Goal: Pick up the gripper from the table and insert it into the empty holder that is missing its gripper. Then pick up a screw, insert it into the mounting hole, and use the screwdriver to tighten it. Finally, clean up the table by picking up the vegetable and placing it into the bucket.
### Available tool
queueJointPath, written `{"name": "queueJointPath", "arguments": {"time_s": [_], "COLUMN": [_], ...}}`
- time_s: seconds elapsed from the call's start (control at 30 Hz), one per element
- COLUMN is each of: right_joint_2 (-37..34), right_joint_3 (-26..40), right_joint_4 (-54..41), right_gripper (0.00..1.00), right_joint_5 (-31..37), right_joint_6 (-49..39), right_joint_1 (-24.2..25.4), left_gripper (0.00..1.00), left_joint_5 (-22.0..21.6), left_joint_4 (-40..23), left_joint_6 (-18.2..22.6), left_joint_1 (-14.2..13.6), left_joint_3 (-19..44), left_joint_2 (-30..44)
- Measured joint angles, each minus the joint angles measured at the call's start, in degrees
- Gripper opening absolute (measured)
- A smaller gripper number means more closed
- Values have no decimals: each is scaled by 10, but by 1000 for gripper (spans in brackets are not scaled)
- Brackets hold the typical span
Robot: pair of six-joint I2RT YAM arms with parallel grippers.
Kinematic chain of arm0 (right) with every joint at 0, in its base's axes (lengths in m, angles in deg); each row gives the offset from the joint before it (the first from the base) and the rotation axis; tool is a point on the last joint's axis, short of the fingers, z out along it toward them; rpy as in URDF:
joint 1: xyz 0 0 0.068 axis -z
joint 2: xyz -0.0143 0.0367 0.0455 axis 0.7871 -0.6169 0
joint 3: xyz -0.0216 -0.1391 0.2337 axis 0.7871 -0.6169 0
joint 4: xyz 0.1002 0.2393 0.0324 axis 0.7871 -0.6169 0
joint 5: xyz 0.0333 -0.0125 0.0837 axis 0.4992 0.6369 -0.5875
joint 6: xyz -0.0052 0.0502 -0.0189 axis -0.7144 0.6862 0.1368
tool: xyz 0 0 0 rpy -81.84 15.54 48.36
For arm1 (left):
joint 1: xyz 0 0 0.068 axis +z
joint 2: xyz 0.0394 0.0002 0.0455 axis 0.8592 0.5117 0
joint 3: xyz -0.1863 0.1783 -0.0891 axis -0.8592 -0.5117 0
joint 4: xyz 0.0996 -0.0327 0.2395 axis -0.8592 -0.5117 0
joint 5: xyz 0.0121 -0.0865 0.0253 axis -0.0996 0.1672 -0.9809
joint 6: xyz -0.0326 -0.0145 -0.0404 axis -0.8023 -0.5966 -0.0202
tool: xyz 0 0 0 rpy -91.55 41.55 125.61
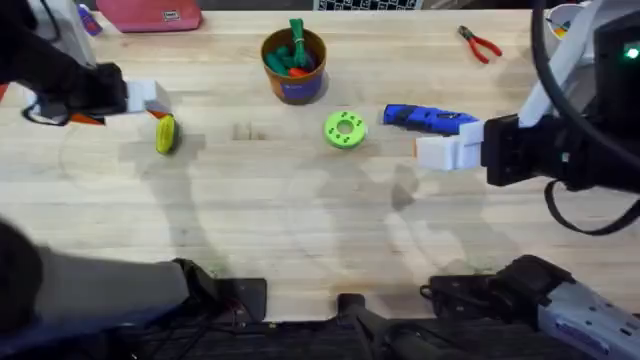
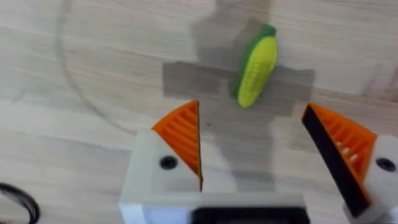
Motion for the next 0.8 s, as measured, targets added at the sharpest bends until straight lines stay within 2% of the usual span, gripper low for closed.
{"name": "queueJointPath", "arguments": {"time_s": [0.3, 0.33, 0.4, 0.47, 0.53, 0.63, 0.7, 0.8], "right_joint_2": [0, 0, 0, 0, 0, 0, 0, 0], "right_joint_3": [0, 0, 0, 0, 0, 0, 0, 0], "right_joint_4": [-1, -1, -1, -1, -2, -2, -4, -5], "right_gripper": [994, 994, 994, 994, 994, 994, 994, 993], "right_joint_5": [0, 0, 0, 0, 0, 0, 0, 0], "right_joint_6": [0, 0, 0, 0, 0, 0, 0, 0], "right_joint_1": [0, 0, 0, 0, 0, 0, 0, 0], "left_gripper": [990, 981, 934, 771, 562, 86, 21, 27], "left_joint_5": [8, 8, 8, 9, 5, 6, 6, 6], "left_joint_4": [13, 16, 15, 15, 18, 18, 18, 16], "left_joint_6": [67, 82, 87, 92, 96, 98, 101, 101], "left_joint_1": [-5, -7, -8, -9, -8, -8, -8, -8], "left_joint_3": [27, 46, 51, 52, 54, 56, 57, 58], "left_joint_2": [165, 195, 205, 213, 215, 214, 214, 215]}}
